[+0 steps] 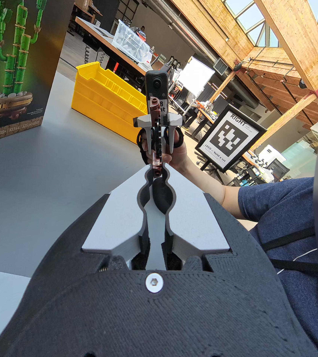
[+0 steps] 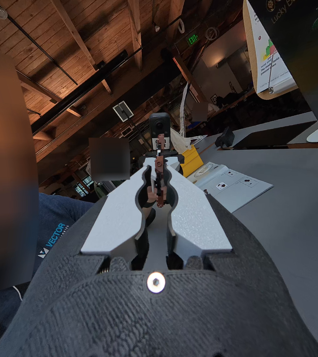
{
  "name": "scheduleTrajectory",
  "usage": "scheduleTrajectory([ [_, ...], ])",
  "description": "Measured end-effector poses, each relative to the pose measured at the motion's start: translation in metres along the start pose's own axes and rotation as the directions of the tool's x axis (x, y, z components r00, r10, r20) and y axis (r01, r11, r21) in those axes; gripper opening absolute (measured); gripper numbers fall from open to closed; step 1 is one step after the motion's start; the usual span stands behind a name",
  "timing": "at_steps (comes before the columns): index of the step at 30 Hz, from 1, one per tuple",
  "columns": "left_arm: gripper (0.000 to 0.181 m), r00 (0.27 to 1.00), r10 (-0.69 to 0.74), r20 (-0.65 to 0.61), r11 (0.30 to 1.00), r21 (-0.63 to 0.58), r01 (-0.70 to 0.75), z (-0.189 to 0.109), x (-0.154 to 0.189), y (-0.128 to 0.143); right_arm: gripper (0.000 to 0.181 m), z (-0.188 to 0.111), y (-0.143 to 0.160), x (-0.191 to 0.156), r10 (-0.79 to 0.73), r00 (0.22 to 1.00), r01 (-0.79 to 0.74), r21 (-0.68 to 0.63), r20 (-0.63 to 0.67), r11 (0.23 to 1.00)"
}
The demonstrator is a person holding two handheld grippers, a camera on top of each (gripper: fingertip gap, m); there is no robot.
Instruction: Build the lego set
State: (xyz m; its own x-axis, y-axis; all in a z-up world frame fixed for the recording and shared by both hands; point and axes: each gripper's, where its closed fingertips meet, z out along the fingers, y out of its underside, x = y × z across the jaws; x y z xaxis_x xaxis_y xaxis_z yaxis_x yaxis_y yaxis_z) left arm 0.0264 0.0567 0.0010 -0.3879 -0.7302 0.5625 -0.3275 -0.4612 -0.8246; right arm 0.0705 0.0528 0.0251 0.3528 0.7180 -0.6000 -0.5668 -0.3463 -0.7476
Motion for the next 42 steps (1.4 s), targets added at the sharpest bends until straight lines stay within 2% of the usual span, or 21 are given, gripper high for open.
scheduleTrajectory([
  [5,0.005,1.000,-0.007,0.003,1.000,-0.008,0.007,0.001,-0.001,0.002,0.007,-0.001,0.002,0.003,-0.025,0.999,0.024,-0.027,-0.036,0.999],
  [8,0.005,1.000,0.004,0.022,1.000,-0.019,-0.004,0.001,-0.003,0.003,0.012,0.000,0.006,0.006,-0.003,0.999,0.001,-0.045,-0.048,0.999],
  [10,0.005,1.000,0.004,0.029,1.000,-0.024,-0.004,0.002,-0.004,0.004,0.007,0.000,0.007,0.007,-0.002,0.998,-0.002,-0.056,-0.071,0.998],
  [14,0.005,1.000,-0.008,-0.001,1.000,-0.025,0.008,0.003,0.001,0.004,0.007,-0.001,0.007,0.001,-0.017,0.997,0.010,-0.088,-0.077,0.996],
  [17,0.005,1.000,-0.002,0.006,0.999,-0.033,0.003,0.004,0.000,0.006,0.007,-0.001,0.006,0.002,-0.019,0.998,0.015,-0.072,-0.060,0.997],
  [19,0.005,1.000,-0.001,0.014,0.999,-0.043,0.002,0.004,-0.002,0.008,0.013,-0.001,0.003,0.003,0.001,0.999,-0.003,-0.040,-0.052,0.999],
  [20,0.005,1.000,0.001,0.016,0.999,-0.048,-0.001,0.005,-0.002,0.009,0.007,-0.002,0.004,0.004,0.008,0.999,-0.010,-0.043,-0.052,0.999],
  [25,0.005,1.000,-0.018,0.002,0.997,-0.070,0.019,0.007,-0.001,0.013,0.007,-0.004,0.006,0.002,-0.004,0.999,-0.001,-0.080,-0.053,0.997],
  [26,0.005,1.000,-0.021,-0.001,0.996,-0.083,0.021,0.007,0.000,0.015,0.008,-0.004,0.007,0.003,-0.017,0.998,0.012,-0.088,-0.054,0.996],
  [28,0.006,1.000,-0.018,0.010,0.991,-0.134,0.019,0.008,-0.001,0.023,0.047,-0.004,0.008,0.007,-0.039,0.997,0.032,-0.096,-0.071,0.995],
  [35,0.006,0.999,-0.040,0.008,0.965,-0.261,0.041,0.016,-0.002,0.048,0.033,0.000,0.030,0.007,-0.038,0.999,0.032,-0.208,-0.025,0.978],
  [39,0.006,0.999,-0.036,0.006,0.958,-0.284,0.036,0.018,-0.001,0.052,0.007,0.001,0.038,0.007,-0.053,0.998,0.045,-0.257,-0.023,0.965],
  [42,0.006,0.999,-0.031,0.006,0.955,-0.294,0.031,0.017,-0.001,0.054,0.007,-0.001,0.041,0.006,-0.056,0.998,0.045,-0.289,-0.033,0.956],
])
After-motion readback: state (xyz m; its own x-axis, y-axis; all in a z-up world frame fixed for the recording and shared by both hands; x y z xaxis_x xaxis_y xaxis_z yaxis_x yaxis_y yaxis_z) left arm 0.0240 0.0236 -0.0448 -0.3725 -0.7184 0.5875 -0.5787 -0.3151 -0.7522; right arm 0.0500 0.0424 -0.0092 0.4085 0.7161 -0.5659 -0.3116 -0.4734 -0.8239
